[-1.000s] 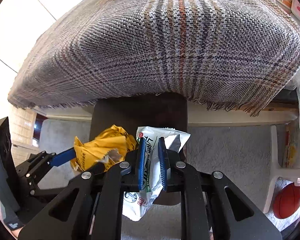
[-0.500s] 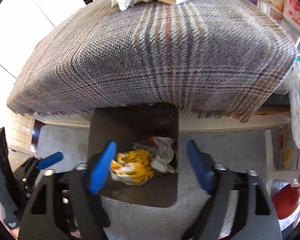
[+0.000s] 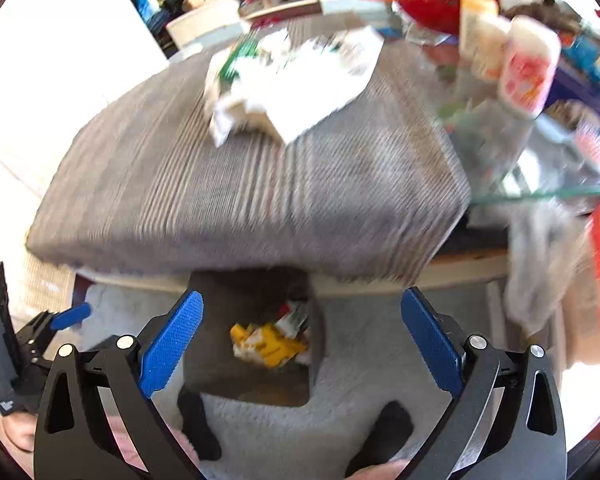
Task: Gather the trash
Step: 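Open both tools to drop the pieces into the bin and withdraw, then grasp the green-white medicine box with the left tool while the right tool grasps the white medicine box, then lift both medicine boxes and carry them over the black bin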
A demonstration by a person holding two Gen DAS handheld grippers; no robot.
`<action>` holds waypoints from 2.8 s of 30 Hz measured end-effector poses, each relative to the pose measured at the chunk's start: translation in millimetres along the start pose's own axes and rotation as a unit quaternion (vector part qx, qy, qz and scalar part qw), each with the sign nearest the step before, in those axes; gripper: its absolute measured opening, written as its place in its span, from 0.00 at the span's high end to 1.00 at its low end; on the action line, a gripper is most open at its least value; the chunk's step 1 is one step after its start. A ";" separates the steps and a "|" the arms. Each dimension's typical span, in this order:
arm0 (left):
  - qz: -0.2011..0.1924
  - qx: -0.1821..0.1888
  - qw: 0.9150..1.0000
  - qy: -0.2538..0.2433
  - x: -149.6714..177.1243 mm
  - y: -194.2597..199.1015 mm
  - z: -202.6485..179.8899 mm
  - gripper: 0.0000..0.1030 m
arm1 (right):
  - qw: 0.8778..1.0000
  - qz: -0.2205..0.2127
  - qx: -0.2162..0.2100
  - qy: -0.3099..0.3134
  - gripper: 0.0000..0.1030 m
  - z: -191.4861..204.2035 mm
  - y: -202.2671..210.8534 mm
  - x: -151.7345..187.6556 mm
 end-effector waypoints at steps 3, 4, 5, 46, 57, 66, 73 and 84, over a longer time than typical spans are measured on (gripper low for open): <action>-0.015 -0.015 1.000 -0.006 -23.0 7.9 11.2 0.08 | 1.000 -0.014 0.012 0.005 0.03 -3.5 13.3 -23.8; -0.019 -0.019 1.000 -0.008 -31.9 10.5 13.2 0.08 | 1.000 -0.020 0.020 0.012 0.03 -3.9 17.5 -33.7; -0.023 -0.022 0.999 -0.009 -39.1 11.8 14.1 0.08 | 0.999 -0.024 0.025 0.016 0.03 -4.5 20.1 -41.1; -0.109 -0.044 0.991 -0.068 -262.1 -30.7 -40.2 0.08 | 0.992 -0.028 0.056 -0.111 0.45 -45.8 -86.4 -192.3; -0.089 -0.023 0.993 -0.067 -274.1 -59.0 -74.0 0.08 | 0.997 -0.002 0.057 -0.058 0.53 -57.0 -79.6 -182.0; -0.071 -0.031 0.996 -0.048 -285.3 -86.0 -71.2 0.12 | 0.998 -0.008 0.041 -0.043 0.52 -59.4 -79.3 -183.7; -0.051 -0.010 0.997 -0.051 -286.6 -100.6 -81.0 0.52 | 0.999 -0.017 0.046 -0.023 0.52 -56.6 -79.1 -185.0; -0.079 -0.031 0.993 -0.083 -276.3 -68.2 -84.5 0.63 | 0.999 -0.025 0.046 -0.007 0.61 -48.2 -69.9 -178.3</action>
Point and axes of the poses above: each gripper's, at about its wrist camera, not at the fingertips, and y roughly against the way its jaws point, z to its left, x to its underside, the point moved 10 cm from there along -y, roughly the way its jaws point, and after that the axes turned 7 degrees about -x, right-handed, at the moved point
